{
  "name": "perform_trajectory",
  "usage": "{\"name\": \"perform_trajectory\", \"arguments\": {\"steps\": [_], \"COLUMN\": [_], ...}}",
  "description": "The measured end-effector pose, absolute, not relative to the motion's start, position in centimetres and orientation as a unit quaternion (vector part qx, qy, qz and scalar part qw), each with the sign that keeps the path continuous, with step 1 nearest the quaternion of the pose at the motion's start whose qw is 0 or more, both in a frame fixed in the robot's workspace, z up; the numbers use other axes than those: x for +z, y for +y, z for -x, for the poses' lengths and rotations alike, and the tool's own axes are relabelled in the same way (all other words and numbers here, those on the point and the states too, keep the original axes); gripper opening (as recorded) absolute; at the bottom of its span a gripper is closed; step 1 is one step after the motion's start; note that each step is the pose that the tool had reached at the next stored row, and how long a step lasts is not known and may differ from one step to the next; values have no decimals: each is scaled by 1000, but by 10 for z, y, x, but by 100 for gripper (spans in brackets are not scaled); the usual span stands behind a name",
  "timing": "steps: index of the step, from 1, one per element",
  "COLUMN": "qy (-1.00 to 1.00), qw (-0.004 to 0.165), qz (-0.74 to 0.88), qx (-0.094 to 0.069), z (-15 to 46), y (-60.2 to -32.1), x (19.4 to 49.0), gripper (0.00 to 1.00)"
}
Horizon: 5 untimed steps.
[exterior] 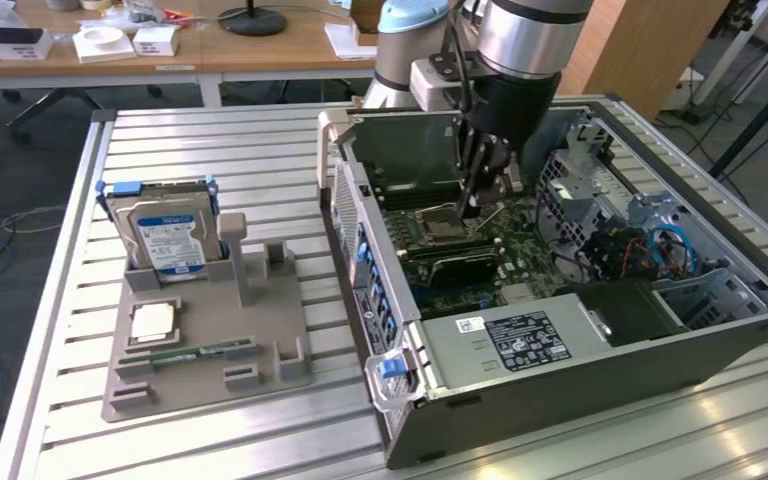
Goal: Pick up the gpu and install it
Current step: 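Press down on the gpu until it lock into place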
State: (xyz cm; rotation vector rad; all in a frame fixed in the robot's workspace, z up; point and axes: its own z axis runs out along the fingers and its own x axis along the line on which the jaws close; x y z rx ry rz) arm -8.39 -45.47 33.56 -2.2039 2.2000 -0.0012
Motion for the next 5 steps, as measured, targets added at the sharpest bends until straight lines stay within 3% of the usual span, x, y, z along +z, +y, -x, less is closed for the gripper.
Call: {"name": "perform_trajectory", "arguments": {"steps": [5], "qy": [706], "qw": [14], "qz": [708], "qx": [0], "z": [84], "y": [-455], "x": [336], "gripper": [10]}}
